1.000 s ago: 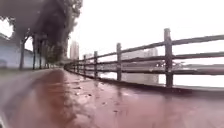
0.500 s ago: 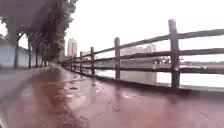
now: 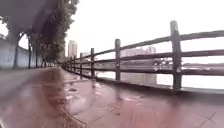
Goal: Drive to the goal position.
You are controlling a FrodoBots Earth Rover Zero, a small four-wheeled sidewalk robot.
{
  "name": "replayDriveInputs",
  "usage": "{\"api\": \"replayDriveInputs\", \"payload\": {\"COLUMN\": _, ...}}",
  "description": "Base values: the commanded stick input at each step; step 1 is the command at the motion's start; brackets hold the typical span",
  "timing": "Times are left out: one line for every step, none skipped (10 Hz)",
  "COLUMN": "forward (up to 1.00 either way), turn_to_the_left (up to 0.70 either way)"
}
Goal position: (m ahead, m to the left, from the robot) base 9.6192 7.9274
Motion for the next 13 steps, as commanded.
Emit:
{"api": "replayDriveInputs", "payload": {"forward": 0.0, "turn_to_the_left": 1.0}}
{"api": "replayDriveInputs", "payload": {"forward": 0.0, "turn_to_the_left": 1.0}}
{"api": "replayDriveInputs", "payload": {"forward": 0.0, "turn_to_the_left": 1.0}}
{"api": "replayDriveInputs", "payload": {"forward": 0.0, "turn_to_the_left": 1.0}}
{"api": "replayDriveInputs", "payload": {"forward": 0.0, "turn_to_the_left": 1.0}}
{"api": "replayDriveInputs", "payload": {"forward": 0.0, "turn_to_the_left": 1.0}}
{"api": "replayDriveInputs", "payload": {"forward": 0.0, "turn_to_the_left": 1.0}}
{"api": "replayDriveInputs", "payload": {"forward": 0.0, "turn_to_the_left": 1.0}}
{"api": "replayDriveInputs", "payload": {"forward": 0.0, "turn_to_the_left": 1.0}}
{"api": "replayDriveInputs", "payload": {"forward": 0.0, "turn_to_the_left": 1.0}}
{"api": "replayDriveInputs", "payload": {"forward": 0.0, "turn_to_the_left": 1.0}}
{"api": "replayDriveInputs", "payload": {"forward": 0.0, "turn_to_the_left": 1.0}}
{"api": "replayDriveInputs", "payload": {"forward": 0.0, "turn_to_the_left": 1.0}}
